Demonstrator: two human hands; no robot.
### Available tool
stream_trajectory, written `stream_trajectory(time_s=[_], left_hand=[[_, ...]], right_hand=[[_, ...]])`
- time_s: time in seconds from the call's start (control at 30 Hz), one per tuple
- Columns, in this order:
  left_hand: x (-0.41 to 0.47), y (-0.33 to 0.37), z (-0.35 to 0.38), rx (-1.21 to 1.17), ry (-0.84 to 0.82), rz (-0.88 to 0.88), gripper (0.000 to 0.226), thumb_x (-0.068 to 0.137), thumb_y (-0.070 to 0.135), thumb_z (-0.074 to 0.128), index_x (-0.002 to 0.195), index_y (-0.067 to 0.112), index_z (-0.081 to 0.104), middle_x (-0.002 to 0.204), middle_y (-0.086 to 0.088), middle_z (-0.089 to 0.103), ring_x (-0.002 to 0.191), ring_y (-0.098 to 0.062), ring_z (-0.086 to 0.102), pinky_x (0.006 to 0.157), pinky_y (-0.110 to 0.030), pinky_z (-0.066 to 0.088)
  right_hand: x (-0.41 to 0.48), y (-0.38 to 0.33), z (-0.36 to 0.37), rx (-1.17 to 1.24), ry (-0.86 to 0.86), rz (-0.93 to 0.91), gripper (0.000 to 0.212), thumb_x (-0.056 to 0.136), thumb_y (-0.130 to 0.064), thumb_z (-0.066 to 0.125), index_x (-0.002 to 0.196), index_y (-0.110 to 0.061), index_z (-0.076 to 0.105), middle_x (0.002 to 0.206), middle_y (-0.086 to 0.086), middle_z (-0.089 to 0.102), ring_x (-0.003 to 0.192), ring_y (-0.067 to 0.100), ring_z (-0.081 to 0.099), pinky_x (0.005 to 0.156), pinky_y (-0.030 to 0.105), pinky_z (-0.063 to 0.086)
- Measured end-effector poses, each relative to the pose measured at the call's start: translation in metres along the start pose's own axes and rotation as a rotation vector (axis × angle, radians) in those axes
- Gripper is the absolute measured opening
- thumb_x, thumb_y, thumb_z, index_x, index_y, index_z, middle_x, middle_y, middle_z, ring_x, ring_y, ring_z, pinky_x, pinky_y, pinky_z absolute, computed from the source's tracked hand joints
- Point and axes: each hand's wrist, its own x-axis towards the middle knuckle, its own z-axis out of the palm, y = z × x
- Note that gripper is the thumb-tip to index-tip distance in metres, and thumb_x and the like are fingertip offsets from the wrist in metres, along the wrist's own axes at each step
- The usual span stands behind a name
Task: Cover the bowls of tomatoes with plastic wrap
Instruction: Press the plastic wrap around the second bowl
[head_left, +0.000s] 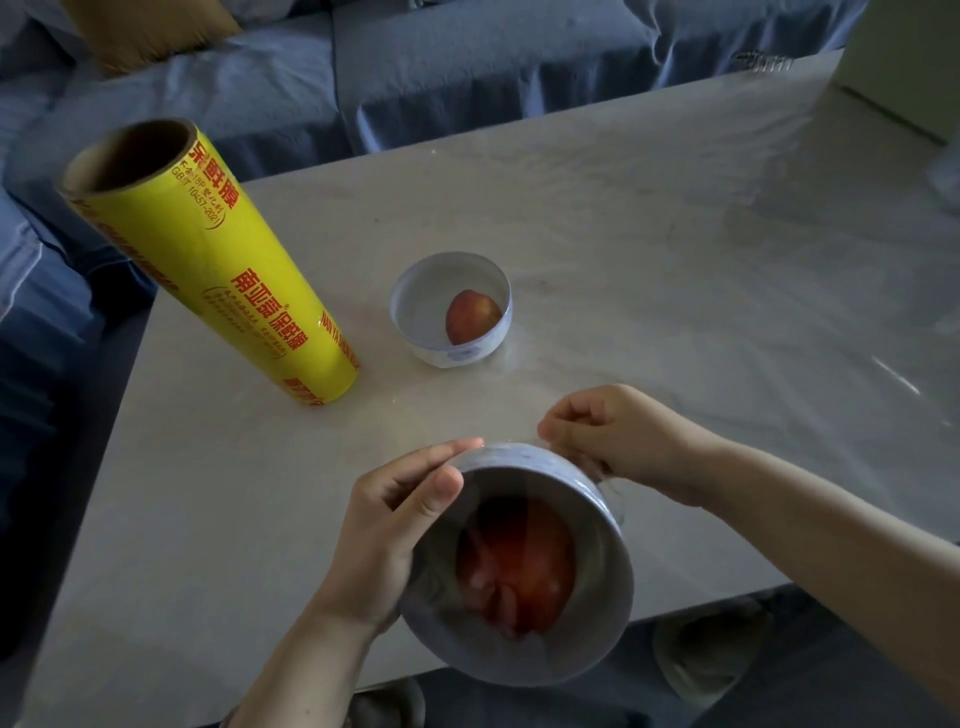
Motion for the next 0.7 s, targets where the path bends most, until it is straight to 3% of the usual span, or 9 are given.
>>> stream_trajectory(time_s=[0.07,0.17,0.27,0.43,0.5,0.6,0.7], left_hand=[[0.0,-0.001,-0.003,-0.021,-0.005,-0.029,0.064,0.046,0.069,0.077,0.091,0.023,0.077,0.096,-0.006,0.075,0.094,-0.019,0.068,0.077,-0.024,0.053],[0.0,-0.003,-0.006,-0.039,-0.016,-0.075,0.07,0.047,0.066,0.079,0.095,0.015,0.075,0.1,-0.014,0.073,0.096,-0.026,0.067,0.077,-0.029,0.053],[0.001,-0.005,-0.008,-0.025,-0.042,-0.093,0.076,0.049,0.065,0.079,0.101,0.009,0.072,0.105,-0.019,0.07,0.099,-0.032,0.066,0.081,-0.034,0.052],[-0.001,-0.003,-0.003,-0.007,-0.092,-0.075,0.069,0.044,0.068,0.078,0.095,0.022,0.076,0.097,-0.009,0.074,0.091,-0.022,0.069,0.072,-0.025,0.053],[-0.001,-0.002,-0.002,0.005,-0.091,-0.048,0.065,0.045,0.07,0.076,0.093,0.026,0.076,0.096,-0.005,0.075,0.092,-0.02,0.069,0.072,-0.023,0.053],[0.001,0.001,-0.004,0.013,-0.1,-0.045,0.066,0.045,0.07,0.076,0.093,0.026,0.076,0.095,-0.005,0.075,0.09,-0.018,0.069,0.072,-0.022,0.053],[0.001,0.001,-0.006,0.011,-0.122,-0.071,0.065,0.042,0.069,0.078,0.091,0.026,0.077,0.093,-0.004,0.075,0.087,-0.016,0.07,0.071,-0.021,0.053]], right_hand=[[0.001,0.001,-0.008,0.228,-0.079,0.091,0.014,0.085,-0.019,0.061,0.081,-0.005,0.064,0.048,-0.006,0.053,0.041,0.003,0.045,0.044,0.012,0.043],[0.003,0.002,-0.021,0.3,-0.283,0.196,0.041,0.066,-0.028,0.065,0.098,-0.002,0.067,0.065,0.001,0.058,0.055,0.007,0.051,0.056,0.015,0.052],[0.002,-0.001,-0.023,0.183,-0.346,0.229,0.036,0.062,-0.026,0.068,0.09,-0.003,0.071,0.065,0.004,0.06,0.055,0.008,0.052,0.056,0.016,0.052],[-0.001,0.003,-0.006,0.197,-0.171,0.208,0.017,0.079,-0.013,0.068,0.084,0.003,0.071,0.061,0.007,0.06,0.05,0.009,0.053,0.049,0.017,0.05],[-0.004,0.003,0.001,0.316,-0.16,0.222,0.013,0.082,-0.01,0.064,0.076,-0.001,0.071,0.058,0.005,0.06,0.049,0.009,0.053,0.047,0.017,0.049],[-0.005,0.004,-0.003,0.544,-0.216,0.234,0.027,0.086,-0.01,0.054,0.059,-0.008,0.056,0.046,-0.002,0.051,0.039,0.006,0.046,0.041,0.014,0.04],[-0.006,0.002,-0.011,0.64,-0.346,0.284,0.014,0.072,-0.022,0.056,0.064,-0.011,0.053,0.053,-0.001,0.053,0.044,0.007,0.049,0.046,0.015,0.041]])
